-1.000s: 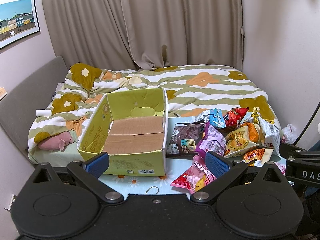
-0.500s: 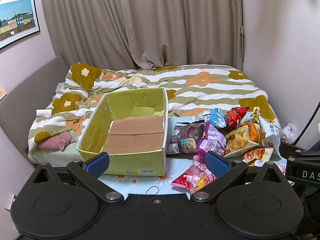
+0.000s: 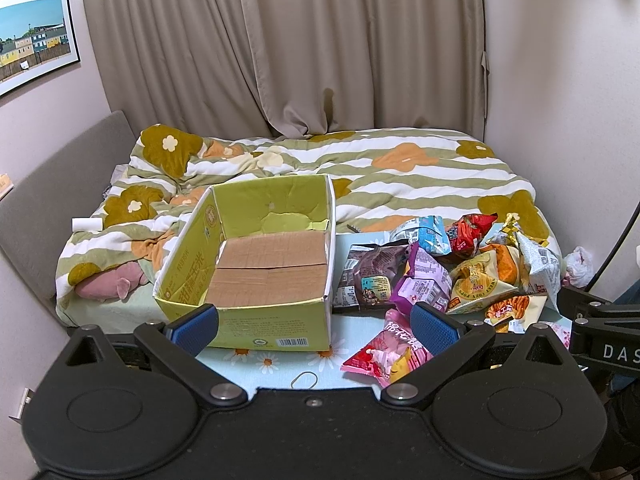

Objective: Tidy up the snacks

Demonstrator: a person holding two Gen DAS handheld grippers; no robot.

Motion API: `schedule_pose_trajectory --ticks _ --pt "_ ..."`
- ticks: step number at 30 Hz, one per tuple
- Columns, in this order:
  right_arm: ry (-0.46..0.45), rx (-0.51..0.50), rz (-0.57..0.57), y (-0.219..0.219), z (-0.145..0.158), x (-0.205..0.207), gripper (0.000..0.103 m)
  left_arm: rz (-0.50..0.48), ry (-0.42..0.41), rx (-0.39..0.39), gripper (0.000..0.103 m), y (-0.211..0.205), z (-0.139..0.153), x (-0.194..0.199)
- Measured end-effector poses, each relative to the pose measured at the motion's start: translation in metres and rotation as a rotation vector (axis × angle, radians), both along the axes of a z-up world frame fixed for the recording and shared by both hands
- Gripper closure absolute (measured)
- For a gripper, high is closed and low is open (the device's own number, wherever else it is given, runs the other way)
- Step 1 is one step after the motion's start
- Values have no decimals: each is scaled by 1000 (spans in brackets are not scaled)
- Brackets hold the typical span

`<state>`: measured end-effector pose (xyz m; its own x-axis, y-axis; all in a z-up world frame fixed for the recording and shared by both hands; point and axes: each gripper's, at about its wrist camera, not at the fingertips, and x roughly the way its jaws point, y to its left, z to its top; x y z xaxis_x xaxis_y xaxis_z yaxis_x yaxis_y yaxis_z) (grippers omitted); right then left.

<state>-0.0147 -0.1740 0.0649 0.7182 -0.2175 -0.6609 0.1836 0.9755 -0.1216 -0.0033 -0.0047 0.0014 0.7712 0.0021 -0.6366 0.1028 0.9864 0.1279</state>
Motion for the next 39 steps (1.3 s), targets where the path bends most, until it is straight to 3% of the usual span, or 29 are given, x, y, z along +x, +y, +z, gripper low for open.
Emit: schedule_pose_trajectory --ticks 18,23,39 --pt "7 2 -1 0 1 2 0 -2 9 0 0 0 -1 1" --pt "18 13 -17 -6 2 6 0 -41 26 -24 0 1 -3 12" --pt "103 20 -131 -51 -47 55 0 -167 105 -34 0 -27 -50 74"
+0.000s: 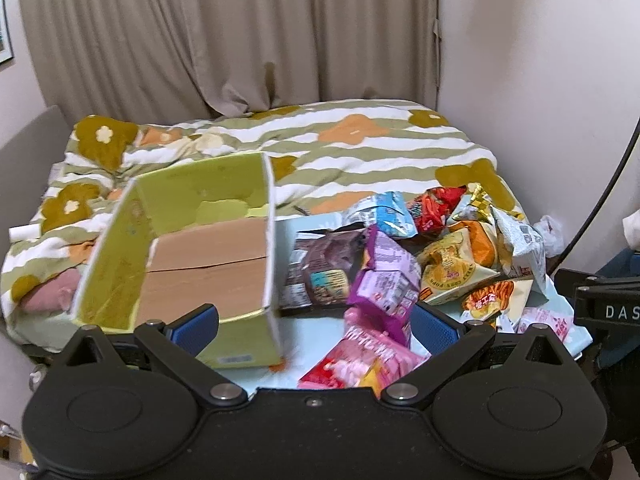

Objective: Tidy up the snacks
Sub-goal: 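Grasp the purple bag with the left tool while the right tool grasps the white bag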

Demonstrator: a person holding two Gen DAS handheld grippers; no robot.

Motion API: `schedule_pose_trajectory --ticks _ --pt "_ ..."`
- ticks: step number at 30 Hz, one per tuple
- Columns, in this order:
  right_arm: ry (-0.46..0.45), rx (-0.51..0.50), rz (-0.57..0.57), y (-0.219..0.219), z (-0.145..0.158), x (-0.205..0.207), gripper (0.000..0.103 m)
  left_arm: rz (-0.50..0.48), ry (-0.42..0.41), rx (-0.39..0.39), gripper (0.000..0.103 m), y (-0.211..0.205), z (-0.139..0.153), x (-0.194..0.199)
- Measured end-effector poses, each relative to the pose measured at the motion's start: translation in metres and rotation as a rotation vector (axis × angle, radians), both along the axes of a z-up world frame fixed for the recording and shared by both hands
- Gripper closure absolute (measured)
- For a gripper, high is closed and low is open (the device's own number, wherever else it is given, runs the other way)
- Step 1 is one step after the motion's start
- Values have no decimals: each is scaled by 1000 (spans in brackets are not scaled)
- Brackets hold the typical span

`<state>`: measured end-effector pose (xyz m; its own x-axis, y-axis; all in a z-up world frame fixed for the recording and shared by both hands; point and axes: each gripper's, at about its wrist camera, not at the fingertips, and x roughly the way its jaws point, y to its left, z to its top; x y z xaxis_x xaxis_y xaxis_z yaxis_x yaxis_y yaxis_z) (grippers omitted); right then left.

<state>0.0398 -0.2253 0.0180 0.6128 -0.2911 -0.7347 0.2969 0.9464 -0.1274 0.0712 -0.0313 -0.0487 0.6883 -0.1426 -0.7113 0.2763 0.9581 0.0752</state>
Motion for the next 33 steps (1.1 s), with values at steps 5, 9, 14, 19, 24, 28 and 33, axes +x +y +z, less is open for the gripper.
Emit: schedule_pose_trajectory --ticks 5,9,14,19,24,28,33 --pt "15 18 -42 -38 -19 31 0 -42 12 9 0 -30 -21 32" --pt "38 44 -52 -64 -34 59 0 -58 30 24 0 -55 -36 62" --pt "91 68 -46 -90 -59 96 0 -85 73 52 0 -86 -60 101" --pt "144 100 -40 -109 -85 124 0 -104 133 119 0 -111 -94 131" --pt "190 122 -32 -120 -106 140 0 -106 193 149 0 -119 -119 146" --pt "222 148 -31 -128 -119 149 0 -110 224 176 2 -126 -136 153" --pt "242 178 -24 -134 -127 154 0 -105 260 167 11 -128 -147 159"
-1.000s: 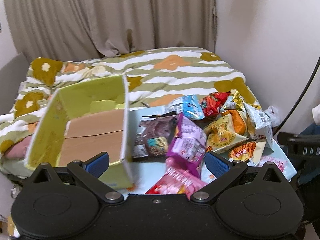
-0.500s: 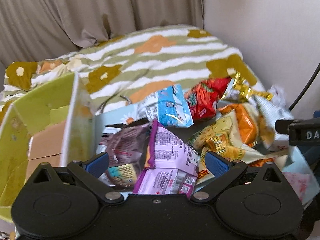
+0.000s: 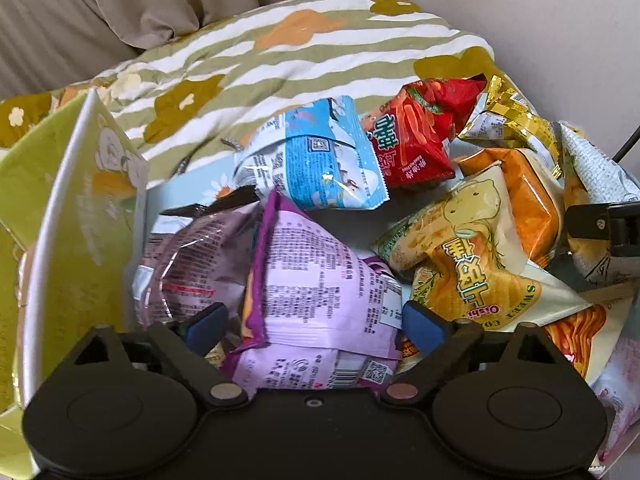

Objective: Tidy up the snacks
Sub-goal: 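Grasp the purple bag with the left tool while the right tool grasps the white bag, then carry both bags over the box and open both tools to drop them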

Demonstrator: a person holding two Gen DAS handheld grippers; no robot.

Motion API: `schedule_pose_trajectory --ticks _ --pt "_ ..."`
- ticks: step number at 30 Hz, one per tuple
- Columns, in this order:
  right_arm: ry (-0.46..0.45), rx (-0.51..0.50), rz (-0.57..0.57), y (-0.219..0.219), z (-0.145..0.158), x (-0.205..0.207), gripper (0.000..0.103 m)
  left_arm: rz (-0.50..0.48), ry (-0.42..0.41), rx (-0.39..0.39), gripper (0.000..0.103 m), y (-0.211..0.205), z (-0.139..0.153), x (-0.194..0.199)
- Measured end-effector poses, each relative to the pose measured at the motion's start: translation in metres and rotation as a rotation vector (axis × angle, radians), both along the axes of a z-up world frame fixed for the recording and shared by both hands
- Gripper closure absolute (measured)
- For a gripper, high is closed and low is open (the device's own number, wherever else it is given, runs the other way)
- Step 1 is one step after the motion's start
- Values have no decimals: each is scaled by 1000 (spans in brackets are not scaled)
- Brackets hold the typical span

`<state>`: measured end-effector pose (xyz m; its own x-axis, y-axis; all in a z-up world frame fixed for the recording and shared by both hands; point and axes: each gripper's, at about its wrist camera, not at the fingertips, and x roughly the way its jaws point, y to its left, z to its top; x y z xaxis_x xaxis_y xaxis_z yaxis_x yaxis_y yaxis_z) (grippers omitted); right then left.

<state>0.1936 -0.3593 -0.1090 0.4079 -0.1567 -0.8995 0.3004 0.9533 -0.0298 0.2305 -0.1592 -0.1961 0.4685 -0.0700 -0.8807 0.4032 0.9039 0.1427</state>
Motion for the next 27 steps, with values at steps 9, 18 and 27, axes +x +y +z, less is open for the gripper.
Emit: schedule_pose_trajectory --ticks 9,18,27 --pt "18 39 -9 -8 -11 9 0 -4 32 -18 22 -1 -5 1" --pt "27 49 -3 -13 -10 4 27 -28 -5 -5 33 -2 3 -10" --pt "-18 22 13 -10 16 -7 37 -32 -72 -11 34 -1 30 -27"
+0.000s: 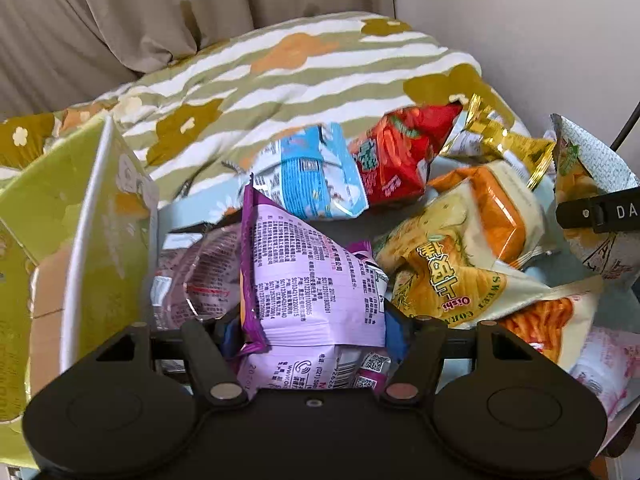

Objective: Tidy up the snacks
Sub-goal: 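Carry both bags over the box and open both tools to drop them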

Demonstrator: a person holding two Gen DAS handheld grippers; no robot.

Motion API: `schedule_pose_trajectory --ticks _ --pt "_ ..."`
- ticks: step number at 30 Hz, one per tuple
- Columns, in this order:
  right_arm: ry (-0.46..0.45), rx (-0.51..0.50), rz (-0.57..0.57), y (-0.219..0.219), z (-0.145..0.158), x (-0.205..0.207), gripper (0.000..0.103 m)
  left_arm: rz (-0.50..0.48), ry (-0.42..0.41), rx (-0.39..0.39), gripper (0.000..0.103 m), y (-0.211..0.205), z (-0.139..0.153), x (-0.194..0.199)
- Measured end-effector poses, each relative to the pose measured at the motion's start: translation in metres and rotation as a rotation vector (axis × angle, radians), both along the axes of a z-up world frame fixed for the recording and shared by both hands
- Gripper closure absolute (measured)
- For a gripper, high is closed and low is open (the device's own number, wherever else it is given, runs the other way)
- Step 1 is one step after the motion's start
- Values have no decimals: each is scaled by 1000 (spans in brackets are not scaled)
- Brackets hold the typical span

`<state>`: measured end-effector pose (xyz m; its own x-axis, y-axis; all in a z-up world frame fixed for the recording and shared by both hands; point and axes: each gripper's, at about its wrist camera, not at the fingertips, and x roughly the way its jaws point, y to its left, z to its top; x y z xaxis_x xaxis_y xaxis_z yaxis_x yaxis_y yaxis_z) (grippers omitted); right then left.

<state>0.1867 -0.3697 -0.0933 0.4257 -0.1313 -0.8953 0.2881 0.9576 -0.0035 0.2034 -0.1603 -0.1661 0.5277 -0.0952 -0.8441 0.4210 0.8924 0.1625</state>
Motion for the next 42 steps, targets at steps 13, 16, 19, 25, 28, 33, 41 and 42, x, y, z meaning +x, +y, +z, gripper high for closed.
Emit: schedule_pose_trajectory --ticks 13,16,19,25,28,33,41,42 --pt "-136 26 82 29 67 -7 38 93 -125 -27 34 34 74 -25" --pt "-177 32 138 50 83 0 38 152 -165 -32 34 55 91 -26" --pt "-213 35 195 76 97 11 38 212 -201 -50 34 81 107 -24" --pt "-283 50 311 150 120 31 38 291 -274 -67 33 143 133 -15" --pt "-300 58 370 194 129 48 38 305 -285 -72 33 175 140 -5" --pt "-313 90 417 264 138 82 38 325 -290 -91 33 224 144 20" --pt "-254 117 400 350 109 147 37 334 -233 -131 33 281 128 85" --pt "-238 121 383 355 101 156 37 327 -220 -136 33 284 123 95"
